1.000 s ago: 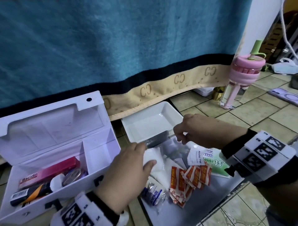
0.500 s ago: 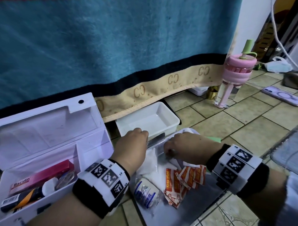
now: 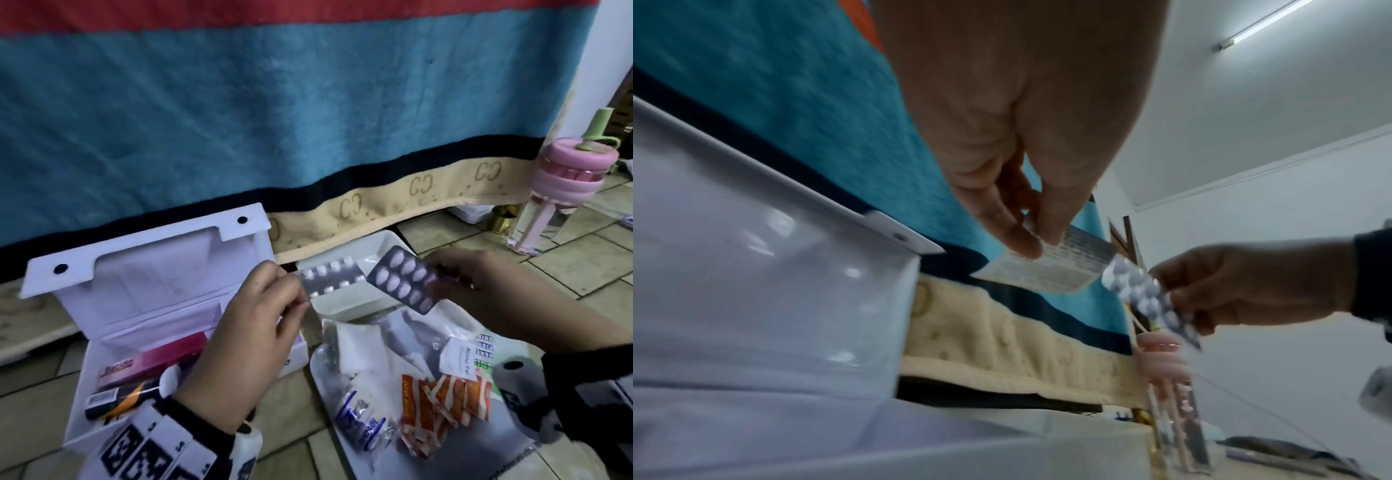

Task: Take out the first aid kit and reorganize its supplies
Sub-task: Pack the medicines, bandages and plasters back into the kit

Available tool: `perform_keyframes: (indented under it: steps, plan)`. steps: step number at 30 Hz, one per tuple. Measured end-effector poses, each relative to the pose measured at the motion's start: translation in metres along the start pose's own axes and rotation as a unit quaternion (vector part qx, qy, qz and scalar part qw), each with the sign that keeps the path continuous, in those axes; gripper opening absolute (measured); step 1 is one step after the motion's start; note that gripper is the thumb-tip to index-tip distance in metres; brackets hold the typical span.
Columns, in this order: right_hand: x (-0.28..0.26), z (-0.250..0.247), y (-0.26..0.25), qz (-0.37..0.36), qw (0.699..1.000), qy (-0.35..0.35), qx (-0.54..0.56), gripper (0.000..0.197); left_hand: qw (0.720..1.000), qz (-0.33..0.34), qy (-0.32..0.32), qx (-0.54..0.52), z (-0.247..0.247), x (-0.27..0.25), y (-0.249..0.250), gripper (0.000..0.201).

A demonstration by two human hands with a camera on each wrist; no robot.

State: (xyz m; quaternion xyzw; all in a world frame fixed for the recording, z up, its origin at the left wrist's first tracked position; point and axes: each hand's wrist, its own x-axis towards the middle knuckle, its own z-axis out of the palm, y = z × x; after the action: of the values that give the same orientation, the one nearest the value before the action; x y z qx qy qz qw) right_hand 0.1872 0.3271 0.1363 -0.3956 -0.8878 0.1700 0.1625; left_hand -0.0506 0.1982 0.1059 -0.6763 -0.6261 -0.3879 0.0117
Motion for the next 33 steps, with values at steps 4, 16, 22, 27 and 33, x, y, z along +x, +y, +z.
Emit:
perform_keyframes:
  steps: [4,16,22,27,33]
  plan:
    - [0.017,0.006,-0.039,-0.005,0.983,-0.021,0.183,0.014,0.999,-0.002,0.015,0.040,-0.032,-0.023,-0.022,0.019]
    - [0.093,0.083,-0.189,0.006,0.878,-0.237,0.416,0.017,0.988,-0.063,0.079,0.113,-0.108,-0.079,-0.076,0.018]
    - [0.120,0.115,-0.237,-0.035,0.908,-0.191,0.372,0.015,0.962,-0.210,0.155,-0.075,-0.142,-0.091,-0.113,0.020]
    - [0.131,0.132,-0.254,-0.120,0.963,-0.172,0.167,0.017,0.953,-0.278,0.100,-0.069,-0.152,-0.076,-0.139,0.048]
    - [0.131,0.152,-0.252,-0.139,0.970,-0.164,0.117,0.007,0.957,-0.265,0.085,0.085,-0.142,-0.072,-0.153,0.031]
